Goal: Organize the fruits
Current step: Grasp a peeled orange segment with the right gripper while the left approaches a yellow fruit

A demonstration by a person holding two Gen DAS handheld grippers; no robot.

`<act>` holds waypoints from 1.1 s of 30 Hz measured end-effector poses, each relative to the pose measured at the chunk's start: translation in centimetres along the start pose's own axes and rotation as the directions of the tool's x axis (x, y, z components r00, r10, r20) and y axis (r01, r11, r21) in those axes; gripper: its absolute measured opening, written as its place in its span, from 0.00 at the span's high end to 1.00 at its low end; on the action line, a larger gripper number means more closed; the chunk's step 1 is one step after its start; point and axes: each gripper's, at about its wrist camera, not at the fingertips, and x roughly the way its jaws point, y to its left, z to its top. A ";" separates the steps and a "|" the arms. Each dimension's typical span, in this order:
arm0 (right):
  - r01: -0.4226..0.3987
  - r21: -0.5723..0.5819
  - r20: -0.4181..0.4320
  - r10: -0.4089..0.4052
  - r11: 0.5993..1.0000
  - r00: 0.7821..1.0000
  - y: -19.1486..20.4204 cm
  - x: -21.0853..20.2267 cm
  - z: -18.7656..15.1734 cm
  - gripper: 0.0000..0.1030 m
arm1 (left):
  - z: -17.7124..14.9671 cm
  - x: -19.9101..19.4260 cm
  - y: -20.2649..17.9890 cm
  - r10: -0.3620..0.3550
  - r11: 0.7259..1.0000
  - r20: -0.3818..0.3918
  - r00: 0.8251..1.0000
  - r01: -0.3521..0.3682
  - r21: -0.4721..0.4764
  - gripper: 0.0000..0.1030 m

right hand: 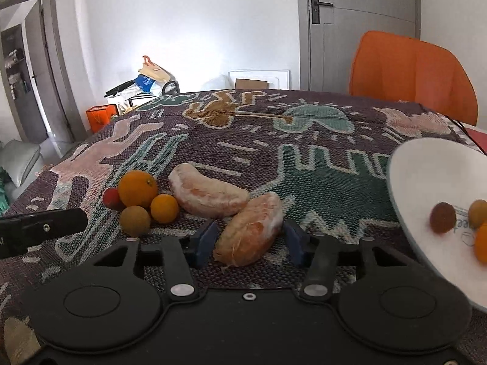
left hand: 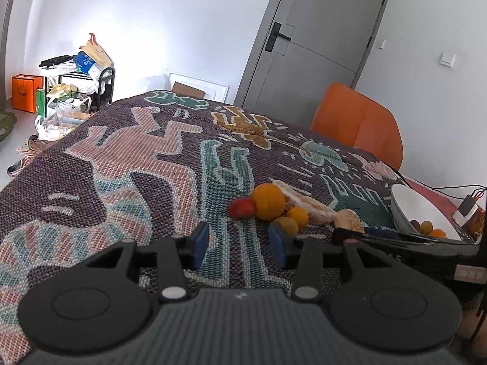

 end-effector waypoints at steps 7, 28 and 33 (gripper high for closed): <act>0.024 0.020 0.003 -0.024 1.000 1.000 -1.3 -1.4 -0.7 0.56 | -0.1 0.2 -0.2 -0.002 1.000 0.001 1.000 0.002 -0.009 0.59; 0.000 -0.021 0.012 0.001 1.000 1.000 -1.0 -0.5 -0.3 0.68 | 0.0 1.9 -1.7 -0.029 0.999 -0.015 0.999 0.029 0.019 0.59; -0.028 -0.002 0.009 0.028 1.000 1.000 -1.7 -1.2 -0.4 0.70 | 0.0 2.5 -2.6 -0.039 0.999 -0.019 0.999 0.039 0.038 0.59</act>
